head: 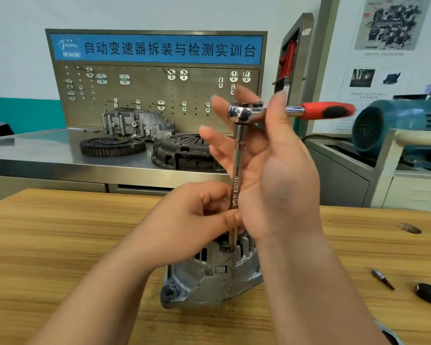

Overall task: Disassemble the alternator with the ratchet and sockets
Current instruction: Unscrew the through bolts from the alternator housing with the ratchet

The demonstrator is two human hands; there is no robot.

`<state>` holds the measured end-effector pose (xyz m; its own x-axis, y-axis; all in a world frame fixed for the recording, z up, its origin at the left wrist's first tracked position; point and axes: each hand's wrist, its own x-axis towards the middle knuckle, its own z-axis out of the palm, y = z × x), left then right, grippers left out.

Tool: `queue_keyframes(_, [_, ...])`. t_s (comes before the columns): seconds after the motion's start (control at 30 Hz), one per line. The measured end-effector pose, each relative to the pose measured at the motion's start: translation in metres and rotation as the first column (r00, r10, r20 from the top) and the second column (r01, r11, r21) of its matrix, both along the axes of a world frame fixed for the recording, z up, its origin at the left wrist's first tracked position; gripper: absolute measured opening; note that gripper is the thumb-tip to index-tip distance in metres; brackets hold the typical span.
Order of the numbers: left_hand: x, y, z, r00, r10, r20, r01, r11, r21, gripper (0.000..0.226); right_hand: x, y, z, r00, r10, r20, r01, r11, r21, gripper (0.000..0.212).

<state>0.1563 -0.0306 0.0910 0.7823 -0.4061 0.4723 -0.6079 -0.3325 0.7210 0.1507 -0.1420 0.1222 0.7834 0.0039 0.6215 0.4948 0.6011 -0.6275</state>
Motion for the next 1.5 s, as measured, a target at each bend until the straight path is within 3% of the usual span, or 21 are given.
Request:
queue_keyframes(0.1, [0.001, -0.001, -0.001, 1.000, 0.019, 0.024, -0.018, 0.999, -0.026, 0.017, 0.001, -0.001, 0.000, 0.996, -0.092, 0.004, 0.092, 0.996, -0.015, 0.034])
queue_keyframes(0.17, [0.003, -0.003, -0.003, 0.997, 0.060, 0.054, -0.058, 0.998, -0.024, 0.022, 0.000, 0.000, 0.001, 0.979, -0.190, 0.079, 0.192, 0.981, -0.024, 0.021])
queue_keyframes(0.23, [0.003, -0.006, -0.005, 0.989, 0.115, 0.091, -0.113, 0.993, -0.034, 0.032, 0.000, 0.001, -0.001, 0.958, -0.246, 0.147, 0.251, 0.968, -0.020, 0.021])
queue_keyframes(0.33, [0.004, -0.008, -0.006, 0.975, 0.181, 0.132, -0.176, 0.983, -0.050, 0.033, 0.000, 0.000, 0.000, 0.984, -0.141, 0.109, 0.139, 0.990, 0.029, 0.022])
queue_keyframes(0.43, [0.003, -0.004, -0.006, 0.989, 0.095, 0.112, -0.094, 0.996, -0.011, 0.017, 0.001, -0.004, 0.001, 1.000, 0.003, -0.022, -0.001, 0.999, 0.053, 0.035])
queue_keyframes(0.47, [0.002, -0.003, -0.005, 0.993, 0.057, 0.101, -0.057, 0.998, 0.000, 0.024, 0.002, -0.006, 0.001, 0.998, 0.003, -0.057, -0.001, 0.999, 0.036, 0.038])
queue_keyframes(0.57, [0.003, 0.001, -0.005, 0.996, 0.031, 0.082, -0.033, 0.999, 0.019, 0.038, 0.004, -0.007, -0.001, 0.991, -0.132, -0.034, 0.132, 0.991, -0.010, 0.027])
queue_keyframes(0.67, [0.004, 0.001, -0.004, 0.997, 0.041, 0.061, -0.038, 0.998, -0.047, 0.025, 0.003, -0.002, -0.002, 0.945, -0.294, 0.140, 0.304, 0.951, -0.056, 0.020])
queue_keyframes(0.77, [0.007, 0.001, -0.005, 0.995, 0.065, 0.075, -0.060, 0.996, -0.070, 0.061, 0.002, 0.002, -0.002, 0.935, -0.291, 0.203, 0.309, 0.949, -0.063, 0.023])
queue_keyframes(0.93, [0.004, 0.005, -0.003, 0.999, -0.007, 0.038, 0.008, 1.000, -0.015, 0.041, 0.000, -0.001, -0.002, 0.996, -0.078, 0.038, 0.078, 0.997, 0.006, 0.032])
queue_keyframes(1.03, [0.004, 0.004, -0.002, 1.000, -0.009, 0.006, 0.009, 0.999, -0.031, 0.037, -0.001, -0.001, -0.001, 0.994, -0.108, 0.014, 0.108, 0.994, -0.020, 0.031])
queue_keyframes(1.13, [0.005, 0.001, -0.003, 0.998, 0.054, 0.028, -0.052, 0.996, -0.074, 0.050, -0.001, 0.002, -0.001, 0.969, -0.209, 0.131, 0.220, 0.972, -0.081, 0.020])
queue_keyframes(1.2, [0.004, 0.000, -0.002, 0.996, 0.088, 0.022, -0.086, 0.994, -0.073, 0.040, 0.000, 0.003, -0.003, 0.959, -0.227, 0.171, 0.246, 0.964, -0.097, 0.025])
queue_keyframes(1.4, [0.005, 0.005, -0.002, 0.998, 0.045, -0.049, -0.046, 0.999, -0.023, 0.017, -0.001, 0.004, -0.004, 0.996, -0.034, 0.081, 0.040, 0.996, -0.076, 0.029])
queue_keyframes(1.5, [0.005, 0.004, -0.003, 0.999, 0.036, -0.039, -0.037, 0.999, -0.029, 0.008, -0.001, 0.003, -0.004, 0.998, -0.059, 0.036, 0.062, 0.994, -0.089, 0.034])
